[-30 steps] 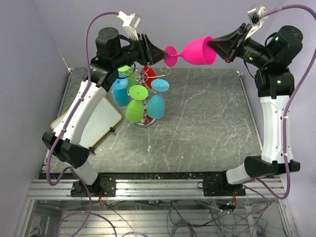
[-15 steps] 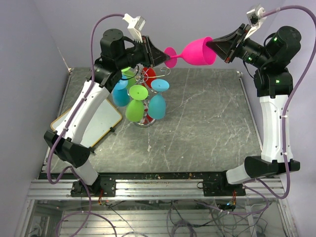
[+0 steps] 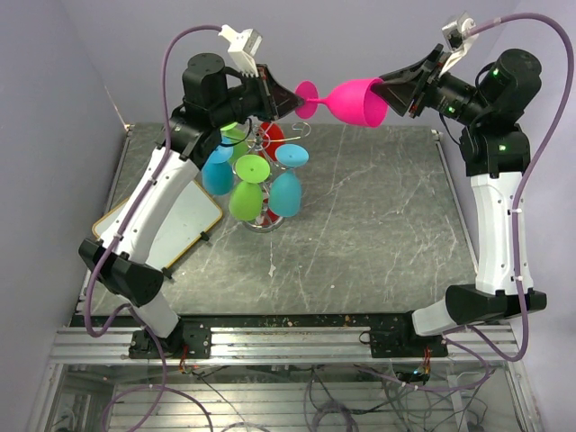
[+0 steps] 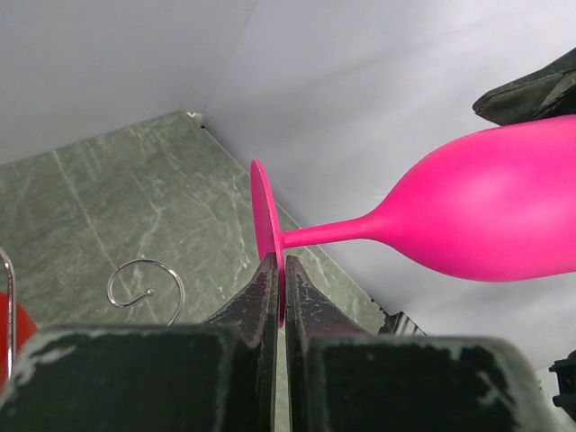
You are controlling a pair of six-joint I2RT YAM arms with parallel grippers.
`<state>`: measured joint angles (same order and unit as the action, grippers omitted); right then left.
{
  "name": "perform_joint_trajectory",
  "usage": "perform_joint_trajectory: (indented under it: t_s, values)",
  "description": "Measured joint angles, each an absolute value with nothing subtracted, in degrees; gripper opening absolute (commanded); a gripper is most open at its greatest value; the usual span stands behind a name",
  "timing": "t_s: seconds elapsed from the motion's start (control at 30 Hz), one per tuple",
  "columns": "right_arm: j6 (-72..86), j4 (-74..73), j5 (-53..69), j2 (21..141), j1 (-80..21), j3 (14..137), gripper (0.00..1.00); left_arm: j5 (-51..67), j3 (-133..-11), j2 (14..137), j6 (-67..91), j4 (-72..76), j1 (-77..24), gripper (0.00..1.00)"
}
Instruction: Place the wine glass upside down on the wine glass rack
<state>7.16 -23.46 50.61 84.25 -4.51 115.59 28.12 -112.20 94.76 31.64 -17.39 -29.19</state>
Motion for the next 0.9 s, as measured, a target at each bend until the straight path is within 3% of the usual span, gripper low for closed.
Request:
perform_joint_trajectory:
  t_s: [0.17,0.37,0.9]
  values:
    - [5.8,-24.4,50.2,84.1,-4.5,115.6,0.57,26.7,-112.2,93.1,30.0,-18.9,-28.3,0.07]
    - [3.7,-25.6,48.8,83.5,-4.6,115.6,0.66,24.1,-112.2,90.7,26.9,-21.3,-25.6,0.07]
    - [-3.8,-32.1,38.8,79.0,-3.8,113.0,0.70,10.8,-119.8,89.2,10.2,-27.1,-23.2,0.07]
